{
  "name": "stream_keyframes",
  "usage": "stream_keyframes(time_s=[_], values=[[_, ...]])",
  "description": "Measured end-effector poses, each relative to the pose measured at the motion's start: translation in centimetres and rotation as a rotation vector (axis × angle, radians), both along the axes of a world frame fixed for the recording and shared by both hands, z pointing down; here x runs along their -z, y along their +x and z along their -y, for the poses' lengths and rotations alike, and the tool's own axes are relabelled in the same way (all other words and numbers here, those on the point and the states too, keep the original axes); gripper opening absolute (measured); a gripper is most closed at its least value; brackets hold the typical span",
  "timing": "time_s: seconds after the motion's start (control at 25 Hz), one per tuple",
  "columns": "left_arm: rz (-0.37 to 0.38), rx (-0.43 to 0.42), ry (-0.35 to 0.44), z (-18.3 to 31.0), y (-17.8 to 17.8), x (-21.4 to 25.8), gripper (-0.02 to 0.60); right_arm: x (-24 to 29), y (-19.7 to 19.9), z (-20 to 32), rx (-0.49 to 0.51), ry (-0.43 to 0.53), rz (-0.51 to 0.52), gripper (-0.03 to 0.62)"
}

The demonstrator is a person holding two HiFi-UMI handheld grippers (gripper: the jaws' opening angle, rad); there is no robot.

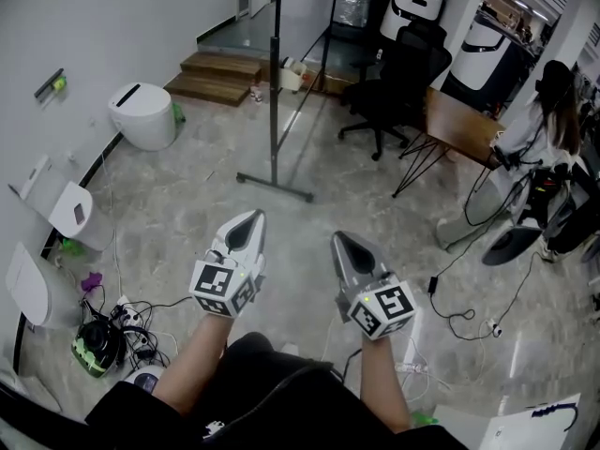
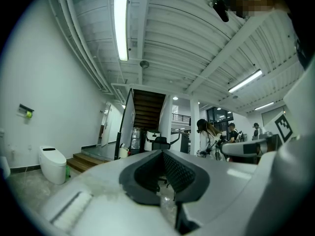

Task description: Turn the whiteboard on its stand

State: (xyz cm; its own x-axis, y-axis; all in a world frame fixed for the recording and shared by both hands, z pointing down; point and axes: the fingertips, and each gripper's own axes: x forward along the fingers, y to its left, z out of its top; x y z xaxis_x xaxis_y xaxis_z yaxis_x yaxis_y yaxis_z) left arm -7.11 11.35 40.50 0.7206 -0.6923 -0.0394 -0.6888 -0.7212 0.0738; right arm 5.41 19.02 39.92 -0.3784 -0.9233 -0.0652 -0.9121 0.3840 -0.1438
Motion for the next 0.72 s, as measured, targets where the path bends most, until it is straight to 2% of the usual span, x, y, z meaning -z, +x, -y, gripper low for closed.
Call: stream_keyframes(time_s=[0.36,0.72], values=[[0.017,0.009,-0.015,0.9,0.9,-0.7,0.003,-0.5,1.4,0.7,0.000,-0.015,0.009,0.008],[0.006,-0.003,-0.011,4.4,2.5,-1.0,0.003,-0.9,2.4,4.0,-0.005,-0.007,-0.008,0.008]])
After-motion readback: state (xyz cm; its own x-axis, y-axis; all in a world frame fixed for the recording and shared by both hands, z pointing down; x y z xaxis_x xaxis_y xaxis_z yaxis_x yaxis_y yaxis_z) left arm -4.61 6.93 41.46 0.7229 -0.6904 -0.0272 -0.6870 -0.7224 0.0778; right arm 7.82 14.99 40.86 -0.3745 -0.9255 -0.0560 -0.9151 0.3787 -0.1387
